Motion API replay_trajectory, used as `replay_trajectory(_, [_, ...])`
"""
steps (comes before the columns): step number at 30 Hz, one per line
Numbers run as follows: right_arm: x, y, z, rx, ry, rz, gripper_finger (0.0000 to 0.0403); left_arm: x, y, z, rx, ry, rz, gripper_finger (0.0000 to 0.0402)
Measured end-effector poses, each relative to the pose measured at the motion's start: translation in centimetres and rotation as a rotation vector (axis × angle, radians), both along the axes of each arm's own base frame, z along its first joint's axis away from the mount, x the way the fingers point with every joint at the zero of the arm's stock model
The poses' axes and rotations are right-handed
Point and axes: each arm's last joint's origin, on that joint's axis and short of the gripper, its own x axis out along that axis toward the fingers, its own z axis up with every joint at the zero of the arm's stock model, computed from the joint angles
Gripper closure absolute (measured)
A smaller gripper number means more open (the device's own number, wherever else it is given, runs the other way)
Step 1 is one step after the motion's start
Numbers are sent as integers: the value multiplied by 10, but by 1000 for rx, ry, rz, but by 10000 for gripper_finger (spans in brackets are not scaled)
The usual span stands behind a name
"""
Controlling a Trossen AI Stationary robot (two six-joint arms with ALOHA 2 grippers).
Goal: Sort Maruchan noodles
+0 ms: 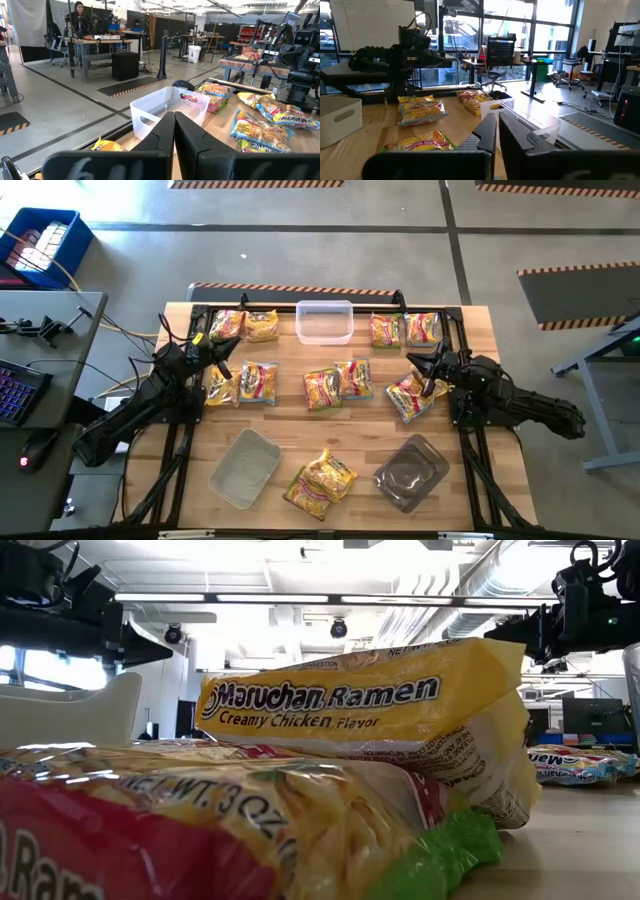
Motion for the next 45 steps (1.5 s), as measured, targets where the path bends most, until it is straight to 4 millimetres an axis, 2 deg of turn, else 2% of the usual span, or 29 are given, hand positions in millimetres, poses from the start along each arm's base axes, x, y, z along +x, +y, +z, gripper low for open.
replay_trajectory(22, [0, 0, 0, 0, 0, 0, 394, 0, 0, 0, 0, 0, 0, 398])
replay_trajectory(27, [-1, -3, 0, 6, -2, -89, 394, 0, 0, 0, -1, 0, 0, 398])
replay_trajectory(36, [-3, -5, -1, -259, 148, -233, 394, 0, 0, 0, -48, -35, -2, 398])
replay_trajectory(45, [-3, -6, 0, -252, 145, -239, 394, 0, 0, 0, -156, -113, -5, 398])
